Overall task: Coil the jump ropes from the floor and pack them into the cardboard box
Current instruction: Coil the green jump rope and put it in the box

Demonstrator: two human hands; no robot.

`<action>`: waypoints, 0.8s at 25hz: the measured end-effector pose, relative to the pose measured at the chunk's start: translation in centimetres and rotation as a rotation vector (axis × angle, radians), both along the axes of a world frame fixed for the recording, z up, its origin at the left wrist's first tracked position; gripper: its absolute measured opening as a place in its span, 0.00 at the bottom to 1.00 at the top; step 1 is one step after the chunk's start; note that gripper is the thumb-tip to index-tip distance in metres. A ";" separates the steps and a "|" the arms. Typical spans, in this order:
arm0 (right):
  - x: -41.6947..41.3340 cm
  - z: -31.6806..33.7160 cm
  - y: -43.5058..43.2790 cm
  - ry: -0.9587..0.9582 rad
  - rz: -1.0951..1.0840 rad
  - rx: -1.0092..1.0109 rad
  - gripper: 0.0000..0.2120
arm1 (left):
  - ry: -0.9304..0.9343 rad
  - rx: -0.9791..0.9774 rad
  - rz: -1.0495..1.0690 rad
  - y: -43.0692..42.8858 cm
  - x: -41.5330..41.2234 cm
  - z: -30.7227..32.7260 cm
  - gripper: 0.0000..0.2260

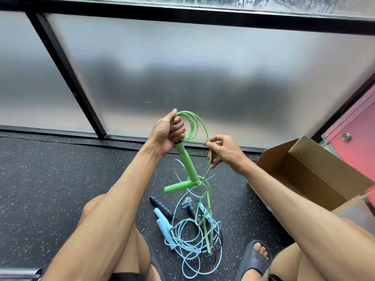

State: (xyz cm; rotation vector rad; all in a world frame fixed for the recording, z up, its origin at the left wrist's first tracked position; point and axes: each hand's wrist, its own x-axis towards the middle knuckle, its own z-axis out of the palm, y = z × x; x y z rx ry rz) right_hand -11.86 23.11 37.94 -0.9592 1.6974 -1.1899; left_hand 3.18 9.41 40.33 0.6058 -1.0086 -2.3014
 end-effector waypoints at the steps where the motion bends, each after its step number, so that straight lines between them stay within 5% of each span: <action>1: -0.4 0.3 -0.1 0.012 -0.028 -0.048 0.06 | -0.020 0.006 0.051 -0.2 0.1 -0.2 0.20; 7: -2.6 2.8 -0.4 -0.042 -0.160 -0.252 0.10 | -0.177 -0.047 0.142 -0.4 -0.3 -1.2 0.20; 11: -2.6 1.6 0.3 0.346 -0.074 -0.092 0.08 | -0.182 -0.038 0.102 0.1 -0.5 -1.1 0.19; 20: -1.4 -1.0 0.9 0.289 0.006 0.159 0.08 | 0.079 0.117 -0.186 1.1 -0.6 -0.2 0.20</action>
